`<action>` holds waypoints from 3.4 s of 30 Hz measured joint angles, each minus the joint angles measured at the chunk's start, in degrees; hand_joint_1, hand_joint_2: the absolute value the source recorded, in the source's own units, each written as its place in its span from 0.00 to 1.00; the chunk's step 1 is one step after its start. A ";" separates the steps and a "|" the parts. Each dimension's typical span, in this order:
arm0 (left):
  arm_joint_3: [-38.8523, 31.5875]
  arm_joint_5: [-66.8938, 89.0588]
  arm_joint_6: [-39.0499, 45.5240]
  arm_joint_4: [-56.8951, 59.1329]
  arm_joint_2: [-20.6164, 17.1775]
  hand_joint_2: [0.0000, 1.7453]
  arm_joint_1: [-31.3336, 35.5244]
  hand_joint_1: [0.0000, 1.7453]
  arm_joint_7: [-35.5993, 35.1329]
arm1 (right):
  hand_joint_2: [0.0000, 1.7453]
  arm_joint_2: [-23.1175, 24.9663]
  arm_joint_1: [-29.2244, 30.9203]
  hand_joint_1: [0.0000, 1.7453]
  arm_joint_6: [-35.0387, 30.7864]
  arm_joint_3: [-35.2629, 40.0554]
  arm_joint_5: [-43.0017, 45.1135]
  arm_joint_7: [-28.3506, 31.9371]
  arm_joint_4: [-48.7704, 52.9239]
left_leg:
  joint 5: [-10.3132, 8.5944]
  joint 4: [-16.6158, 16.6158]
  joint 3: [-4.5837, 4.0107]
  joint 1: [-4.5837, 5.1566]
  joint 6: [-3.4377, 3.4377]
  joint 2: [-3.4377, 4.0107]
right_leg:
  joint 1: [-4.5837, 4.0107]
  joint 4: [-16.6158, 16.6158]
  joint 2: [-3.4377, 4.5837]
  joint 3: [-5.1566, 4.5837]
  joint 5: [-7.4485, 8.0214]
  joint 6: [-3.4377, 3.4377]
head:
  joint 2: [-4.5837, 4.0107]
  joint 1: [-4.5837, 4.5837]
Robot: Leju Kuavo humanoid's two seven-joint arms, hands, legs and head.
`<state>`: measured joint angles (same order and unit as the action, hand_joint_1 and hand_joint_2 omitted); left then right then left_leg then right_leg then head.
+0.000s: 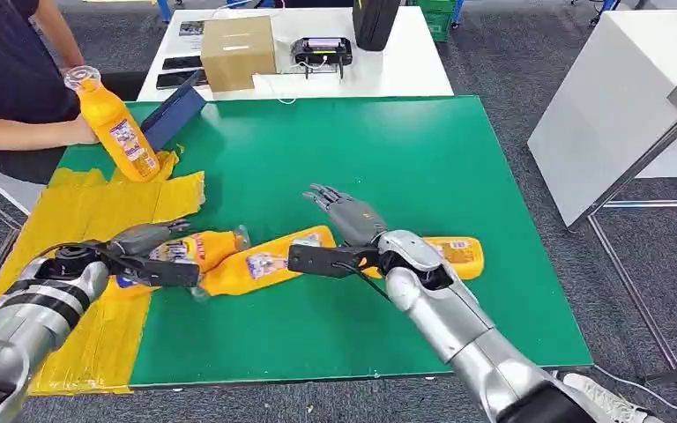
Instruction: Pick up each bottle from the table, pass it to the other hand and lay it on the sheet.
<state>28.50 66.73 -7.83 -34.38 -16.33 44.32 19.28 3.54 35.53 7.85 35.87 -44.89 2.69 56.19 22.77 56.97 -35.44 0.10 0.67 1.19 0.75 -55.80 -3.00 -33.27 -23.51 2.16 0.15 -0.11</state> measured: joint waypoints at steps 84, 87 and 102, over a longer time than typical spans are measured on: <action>-11.96 -28.54 0.46 -7.28 4.48 0.00 -1.50 0.00 6.69 | 1.00 9.27 9.66 1.00 2.76 18.36 -21.44 -2.94 -34.99 | 0.12 -0.05 1.08 -0.15 -0.16 0.29 | -0.08 0.05 0.21 0.91 -0.11 -0.18 | 0.00 0.00; -11.96 -28.30 0.44 -7.28 4.50 0.00 -1.48 0.00 6.82 | 1.00 9.42 9.92 1.00 5.31 18.29 -20.87 -1.29 -35.01 | 0.12 -0.05 1.08 -0.15 -0.16 0.31 | -0.08 0.05 0.23 0.90 -0.11 -0.18 | 0.00 0.00; -11.89 -27.89 0.44 -7.19 4.85 0.00 -1.08 0.00 6.86 | 1.00 9.57 9.99 1.00 6.71 17.86 -19.93 -0.11 -35.01 | 0.13 -0.05 1.10 -0.20 -0.17 0.51 | -0.13 0.05 0.32 0.84 -0.10 -0.19 | 0.00 0.00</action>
<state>16.61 38.84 -7.39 -41.57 -11.47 43.24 26.14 13.11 45.52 14.56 53.72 -64.83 2.58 21.18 22.90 56.92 -34.33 -0.11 0.50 1.71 0.62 -55.75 -2.68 -32.43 -23.62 1.98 0.15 -0.11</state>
